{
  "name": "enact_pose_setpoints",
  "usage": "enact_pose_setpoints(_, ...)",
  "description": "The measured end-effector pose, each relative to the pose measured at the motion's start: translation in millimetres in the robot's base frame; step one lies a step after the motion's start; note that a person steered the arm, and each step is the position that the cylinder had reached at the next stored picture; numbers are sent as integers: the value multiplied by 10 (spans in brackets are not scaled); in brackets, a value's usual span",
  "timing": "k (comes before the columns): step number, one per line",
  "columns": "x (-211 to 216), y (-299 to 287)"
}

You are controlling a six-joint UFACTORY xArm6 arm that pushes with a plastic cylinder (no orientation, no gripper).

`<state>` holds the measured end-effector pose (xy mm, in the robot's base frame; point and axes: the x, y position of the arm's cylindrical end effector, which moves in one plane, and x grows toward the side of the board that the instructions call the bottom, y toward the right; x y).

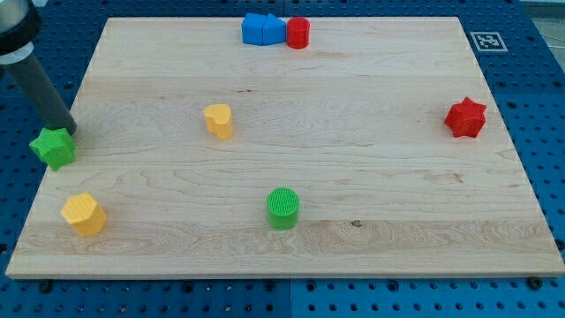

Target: Move arm to the bottom left

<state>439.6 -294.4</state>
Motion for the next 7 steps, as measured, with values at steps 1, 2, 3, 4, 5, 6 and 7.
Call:
enact_pose_setpoints(1,-4,-35)
enact_pose_setpoints(2,2,-106)
enact_pose_setpoints(3,2,-106)
enact_pose_setpoints(4,38,-11)
enact_pose_setpoints(5,38,781)
enact_pose_setpoints(6,327,1654)
enact_pose_setpoints(7,1059,1750)
